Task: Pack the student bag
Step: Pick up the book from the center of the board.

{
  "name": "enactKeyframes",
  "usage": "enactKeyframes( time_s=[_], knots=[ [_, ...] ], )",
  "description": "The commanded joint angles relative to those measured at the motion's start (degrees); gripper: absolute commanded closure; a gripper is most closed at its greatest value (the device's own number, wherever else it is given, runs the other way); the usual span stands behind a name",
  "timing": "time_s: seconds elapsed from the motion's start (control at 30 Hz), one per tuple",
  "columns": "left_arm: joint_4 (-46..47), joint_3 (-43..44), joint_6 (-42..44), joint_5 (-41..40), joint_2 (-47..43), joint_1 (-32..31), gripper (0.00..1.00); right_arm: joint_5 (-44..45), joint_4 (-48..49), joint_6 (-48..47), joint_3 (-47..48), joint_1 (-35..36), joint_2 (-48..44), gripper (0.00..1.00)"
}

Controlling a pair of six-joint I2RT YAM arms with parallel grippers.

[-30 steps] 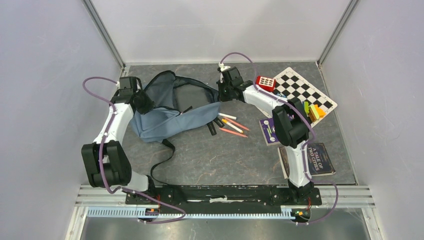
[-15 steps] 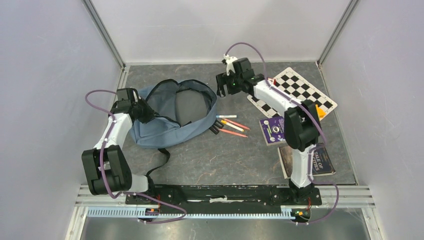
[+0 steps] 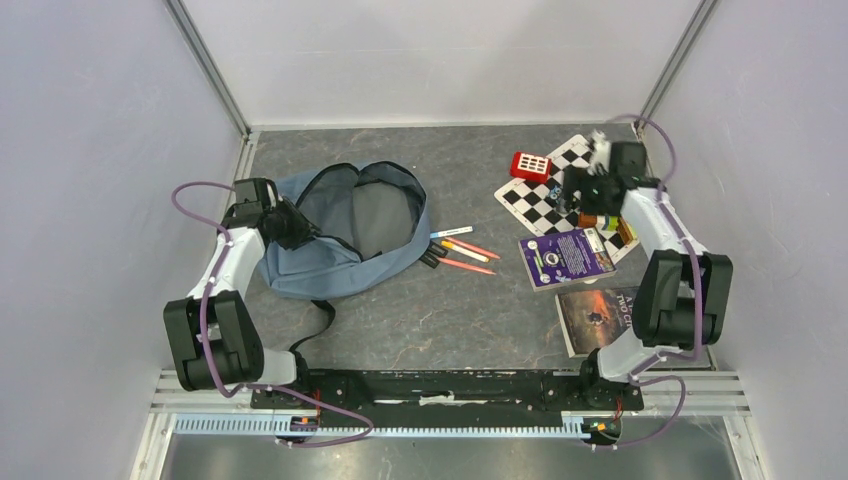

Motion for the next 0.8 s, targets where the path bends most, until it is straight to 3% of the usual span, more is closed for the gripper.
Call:
enactKeyframes(
  time_s=[0.0, 0.13, 0.27, 0.47, 0.77],
  knots=[
    [-1.3, 1.9, 2.9, -1.6, -1.9, 0.3, 0.64, -2.5, -0.8, 0.3, -7.4, -11.0, -5.2, 0.04],
    [-2.2, 2.5, 4.2, -2.2, -2.0, 0.4, 0.5, -7.6, 4.3, 3.0, -12.7, -20.4, -5.8, 0.04],
    [-3.0, 3.2, 5.1, -2.4, -2.5, 0.3, 0.38, -8.2, 4.7, 3.8, -15.1, -24.3, -4.3, 0.06],
    [-3.2, 2.5, 6.4, -2.3, -4.9, 0.3, 0.21, -8.3, 5.5, 3.9, -20.0, -24.9, -5.1, 0.07],
    [-1.8, 0.3, 9.5, -5.2, -9.8, -0.4, 0.01, -13.1, 8.8, 2.0, -26.3, -24.3, -5.2, 0.24]
  ],
)
